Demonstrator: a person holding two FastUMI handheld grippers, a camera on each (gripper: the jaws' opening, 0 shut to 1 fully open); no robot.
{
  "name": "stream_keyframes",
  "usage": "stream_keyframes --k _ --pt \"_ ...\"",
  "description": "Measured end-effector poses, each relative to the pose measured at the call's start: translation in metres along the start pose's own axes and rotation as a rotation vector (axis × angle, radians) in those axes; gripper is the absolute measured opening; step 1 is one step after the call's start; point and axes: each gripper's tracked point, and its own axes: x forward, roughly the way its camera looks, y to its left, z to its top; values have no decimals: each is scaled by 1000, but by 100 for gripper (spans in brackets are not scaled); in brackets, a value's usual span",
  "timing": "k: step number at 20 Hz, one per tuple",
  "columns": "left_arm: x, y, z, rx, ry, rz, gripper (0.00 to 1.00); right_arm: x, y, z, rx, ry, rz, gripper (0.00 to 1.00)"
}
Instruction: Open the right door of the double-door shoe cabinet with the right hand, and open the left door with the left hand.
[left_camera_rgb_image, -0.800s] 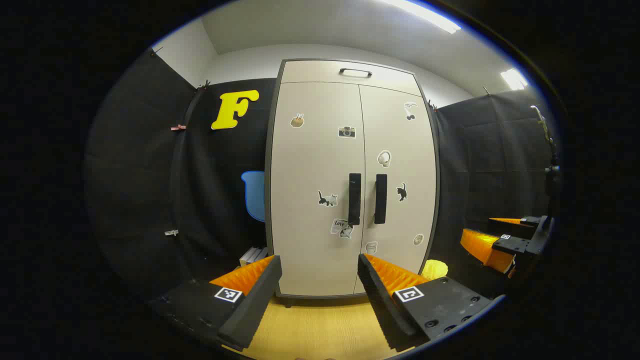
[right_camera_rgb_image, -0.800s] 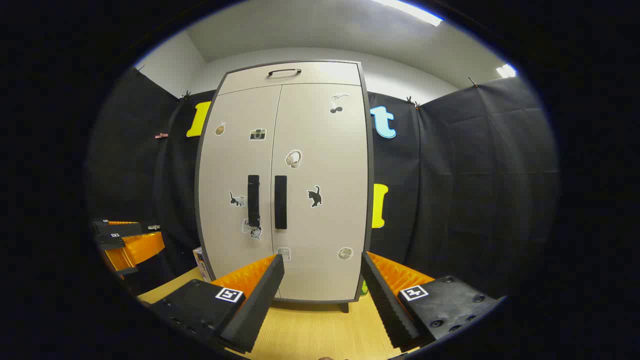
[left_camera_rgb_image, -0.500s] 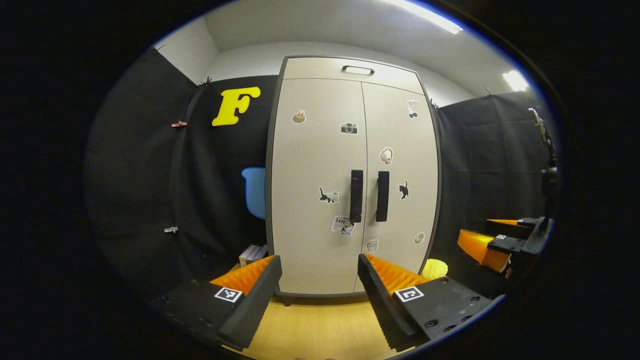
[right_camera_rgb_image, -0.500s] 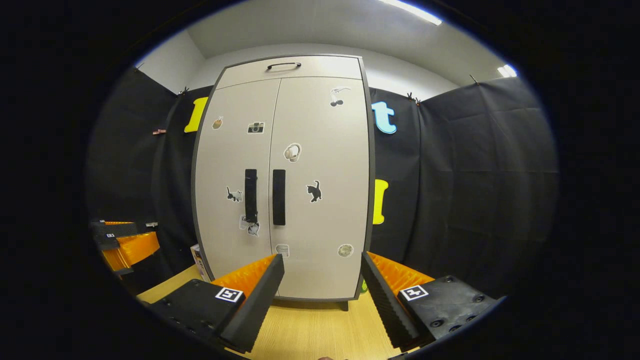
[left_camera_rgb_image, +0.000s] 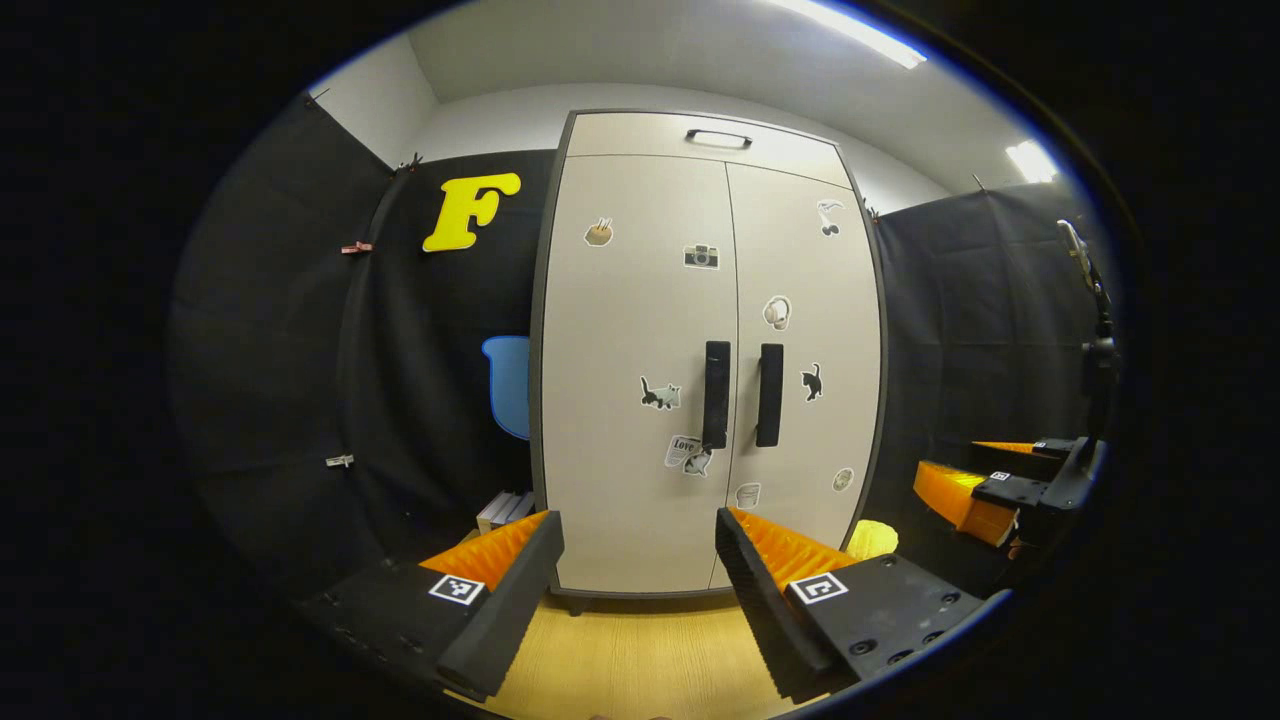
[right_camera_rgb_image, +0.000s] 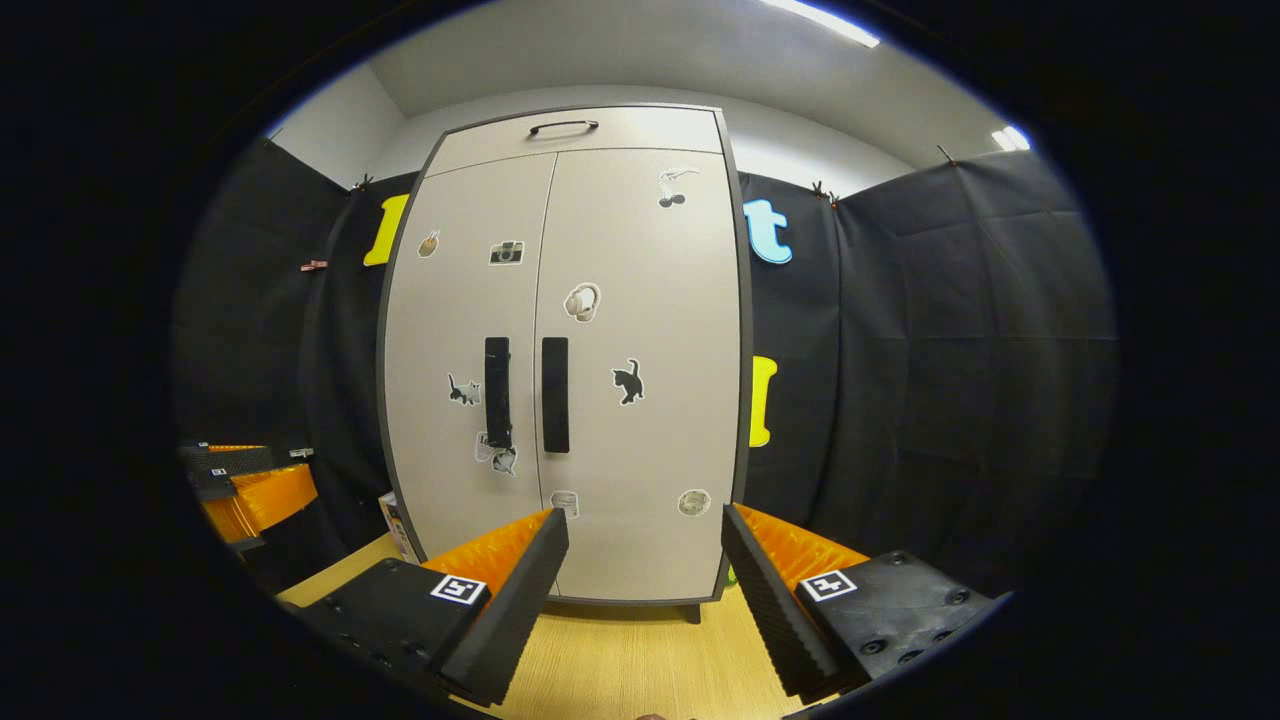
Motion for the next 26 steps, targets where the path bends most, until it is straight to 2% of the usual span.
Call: stream_keyframes --k 5,13,18,23,26 --pt "1 -1 0 12 -8 -1 95 10 4 2 21 2 6 98" --pt "-5 -1 -19 -2 29 -1 95 54 36 24 18 -6 80 98" --pt "-12 12 -24 29 29 30 95 95 56 52 12 -59 96 98" --pt "-25 30 -32 -5 55 67 95 139 76 84 5 -121 100 97" --pt "-33 46 -34 -14 52 109 95 163 87 89 -10 -123 104 97"
